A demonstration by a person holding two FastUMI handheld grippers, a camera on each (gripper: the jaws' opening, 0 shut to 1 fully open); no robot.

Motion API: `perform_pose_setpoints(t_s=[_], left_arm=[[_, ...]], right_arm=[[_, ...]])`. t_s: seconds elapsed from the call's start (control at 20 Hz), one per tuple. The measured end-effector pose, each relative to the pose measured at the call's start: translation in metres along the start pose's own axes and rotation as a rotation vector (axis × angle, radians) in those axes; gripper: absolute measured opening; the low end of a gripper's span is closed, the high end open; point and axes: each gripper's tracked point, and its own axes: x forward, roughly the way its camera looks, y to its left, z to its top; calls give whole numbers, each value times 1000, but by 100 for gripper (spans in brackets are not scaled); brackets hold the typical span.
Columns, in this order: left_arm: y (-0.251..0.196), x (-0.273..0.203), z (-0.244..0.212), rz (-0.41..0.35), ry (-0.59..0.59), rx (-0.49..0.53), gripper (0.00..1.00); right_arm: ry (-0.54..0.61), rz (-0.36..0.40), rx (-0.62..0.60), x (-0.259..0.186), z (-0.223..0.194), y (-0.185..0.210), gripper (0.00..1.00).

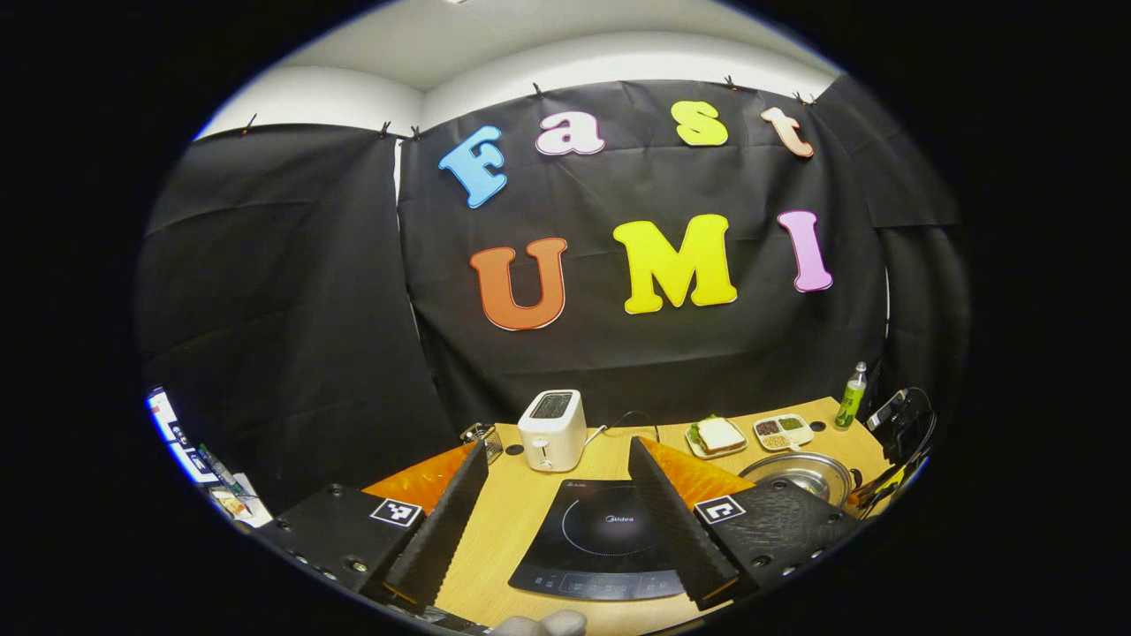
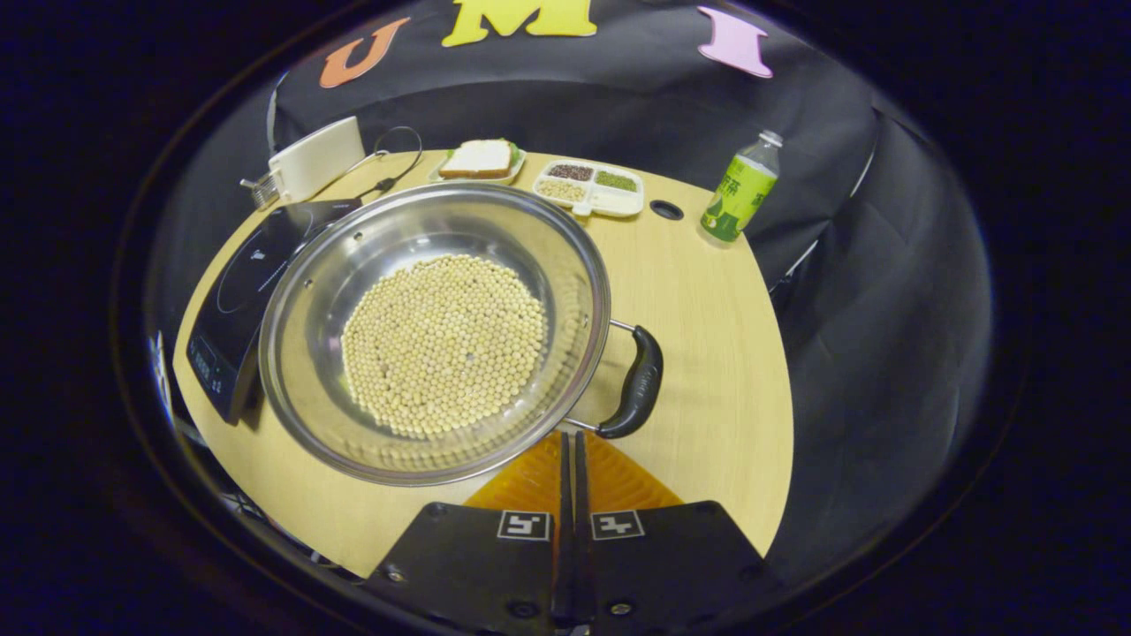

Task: First push the handle of the pot to place it horizontally, then grasp the pot with both hands and set it on the induction cooktop.

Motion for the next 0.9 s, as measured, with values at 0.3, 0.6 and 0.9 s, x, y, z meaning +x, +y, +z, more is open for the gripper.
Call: perform_pose_setpoints(t_s=[0.3, 0.6, 0.9], left_arm=[[-8, -7, -4, 33, 13, -6, 96], [-18, -10, -8, 58, 24, -15, 96], [-36, -10, -3, 55, 9, -8, 96]], right_arm=[[-8, 17, -59, 12, 19, -21, 4], [-31, 27, -80, 14, 29, -27, 4], [-137, 110, -75, -9, 33, -20, 4]])
